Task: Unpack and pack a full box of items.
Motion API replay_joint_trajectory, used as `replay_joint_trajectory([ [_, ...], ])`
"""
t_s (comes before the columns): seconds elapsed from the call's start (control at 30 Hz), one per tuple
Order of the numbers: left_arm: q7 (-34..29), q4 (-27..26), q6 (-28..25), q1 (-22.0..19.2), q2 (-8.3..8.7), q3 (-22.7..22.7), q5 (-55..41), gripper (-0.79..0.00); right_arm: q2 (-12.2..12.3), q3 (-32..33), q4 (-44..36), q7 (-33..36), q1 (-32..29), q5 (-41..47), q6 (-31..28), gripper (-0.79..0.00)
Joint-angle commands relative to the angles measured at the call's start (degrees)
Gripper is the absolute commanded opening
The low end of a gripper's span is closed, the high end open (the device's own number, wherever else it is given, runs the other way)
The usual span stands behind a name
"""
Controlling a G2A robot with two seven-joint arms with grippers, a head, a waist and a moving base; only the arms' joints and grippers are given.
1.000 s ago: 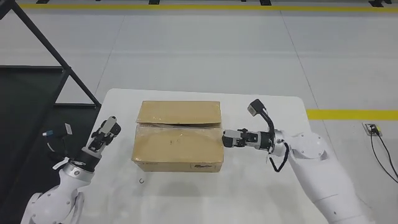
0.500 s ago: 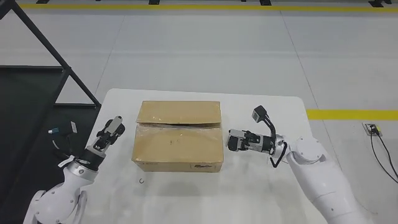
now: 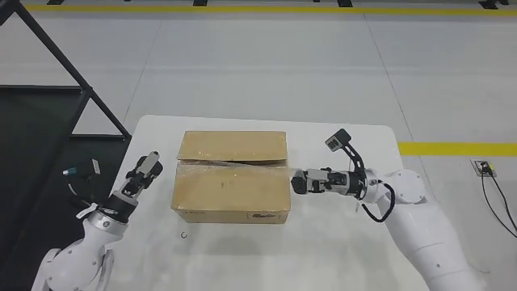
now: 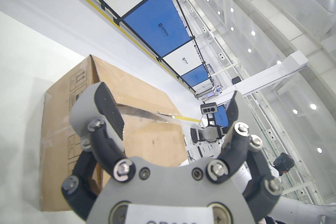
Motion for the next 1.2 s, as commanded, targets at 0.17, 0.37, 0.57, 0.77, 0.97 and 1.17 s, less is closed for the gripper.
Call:
replay_joint_trajectory([
  [0.17, -0.08, 0.38, -0.19, -0.35, 0.1, 0.03, -0.28, 0.0, 0.63, 0.18, -5.59, -0.19, -1.73, -1.98, 0.92, 0.0],
  [0.37, -0.29, 0.47, -0.22, -0.55, 0.22, -0.2, -0.4, 0.0, 0.55, -0.61, -8.15, -5.32, -1.9, -4.11, 3.26, 0.0],
  [0.57, -1.23, 0.65, -0.44, -0.63, 0.31, 0.46, -0.06, 0.0, 0.09, -0.98, -7.9, -9.7, -1.39, 0.08, 9.11, 0.0],
  [0.77, -1.2, 1.27, -0.18, -2.48, 0.23, 3.99, 4.7, 0.0, -0.24, -1.55, -6.27, -10.88, -0.34, 1.11, 10.37, 0.0],
  [0.97, -2.32, 4.9, 1.2, -7.33, 0.04, 7.7, 6.4, 0.0, -0.35, -1.84, -5.64, -11.02, 0.0, 1.17, 10.69, 0.0],
  [1.17, -5.9, 10.56, 1.68, -12.61, -0.06, 10.38, 5.23, 0.0, -0.17, -1.49, -6.4, -11.03, -0.8, 0.66, 10.57, 0.0],
])
